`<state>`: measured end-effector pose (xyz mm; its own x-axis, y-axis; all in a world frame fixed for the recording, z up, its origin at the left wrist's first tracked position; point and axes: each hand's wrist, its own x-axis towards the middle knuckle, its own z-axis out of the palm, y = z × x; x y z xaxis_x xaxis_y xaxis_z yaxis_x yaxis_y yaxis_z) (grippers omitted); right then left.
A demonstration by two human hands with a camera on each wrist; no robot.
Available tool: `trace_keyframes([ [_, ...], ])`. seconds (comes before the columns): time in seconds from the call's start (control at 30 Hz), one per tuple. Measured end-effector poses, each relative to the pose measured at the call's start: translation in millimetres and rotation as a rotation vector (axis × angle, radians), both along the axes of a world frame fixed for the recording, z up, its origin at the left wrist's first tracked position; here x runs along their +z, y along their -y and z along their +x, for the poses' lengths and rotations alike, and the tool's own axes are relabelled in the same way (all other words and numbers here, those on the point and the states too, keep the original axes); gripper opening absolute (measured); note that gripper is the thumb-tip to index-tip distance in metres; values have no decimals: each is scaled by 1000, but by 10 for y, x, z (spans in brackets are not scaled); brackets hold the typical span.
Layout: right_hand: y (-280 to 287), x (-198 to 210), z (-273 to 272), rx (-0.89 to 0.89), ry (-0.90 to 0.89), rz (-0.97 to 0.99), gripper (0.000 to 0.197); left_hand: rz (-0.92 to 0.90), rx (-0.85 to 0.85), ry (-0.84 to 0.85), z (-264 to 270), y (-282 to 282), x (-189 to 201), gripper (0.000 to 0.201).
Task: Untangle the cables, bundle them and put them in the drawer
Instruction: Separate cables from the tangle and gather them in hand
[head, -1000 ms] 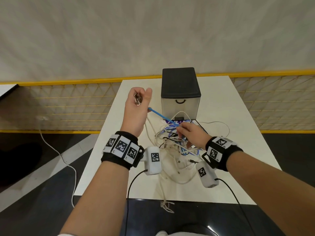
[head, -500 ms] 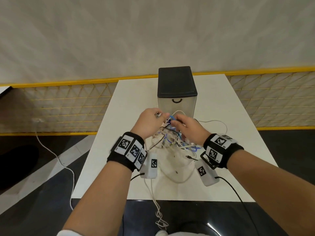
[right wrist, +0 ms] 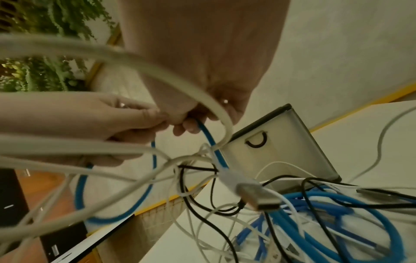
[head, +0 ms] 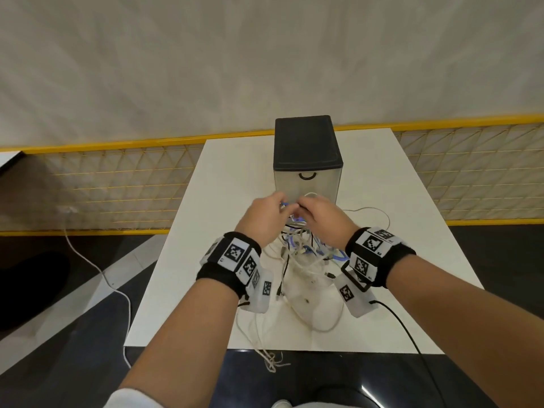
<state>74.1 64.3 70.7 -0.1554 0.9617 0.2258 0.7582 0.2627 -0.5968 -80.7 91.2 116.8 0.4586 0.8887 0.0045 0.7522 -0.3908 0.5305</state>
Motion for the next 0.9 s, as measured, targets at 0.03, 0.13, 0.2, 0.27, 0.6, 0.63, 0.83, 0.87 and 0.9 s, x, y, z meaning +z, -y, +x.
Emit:
trace_keyframes([
  [0.03,-13,17,-8,-22,-1,-5,24,22,27,40,1,-21,-6,27],
  [0.13,-11,-83,73,-49,47,-226,21,186,101,252,-36,-72,112,21],
  [0.2,33,-212,174,-62,127,-342,19,293,181,377,-89,-145,264,19],
  [0.27,86,-268,232,-71,146,-372,22,314,233,367,-166,-211,350,18],
  [0.6,-10,141,28,-28,-42,-137,18,3,-6,43,-11,-39,35,28],
  [0.63,-22,148,25,-34,-62,-117,17,25,15,74,-20,-53,15,28],
  [0.83,-32,-40,75,-67,-123,-254,20,334,188,432,-145,-166,276,18],
  [0.87,-45,-37,74,-62,-118,-266,21,342,233,451,-174,-175,284,18],
  [0.9,-68,-24,72,-57,-107,-269,23,335,277,461,-197,-178,279,18],
])
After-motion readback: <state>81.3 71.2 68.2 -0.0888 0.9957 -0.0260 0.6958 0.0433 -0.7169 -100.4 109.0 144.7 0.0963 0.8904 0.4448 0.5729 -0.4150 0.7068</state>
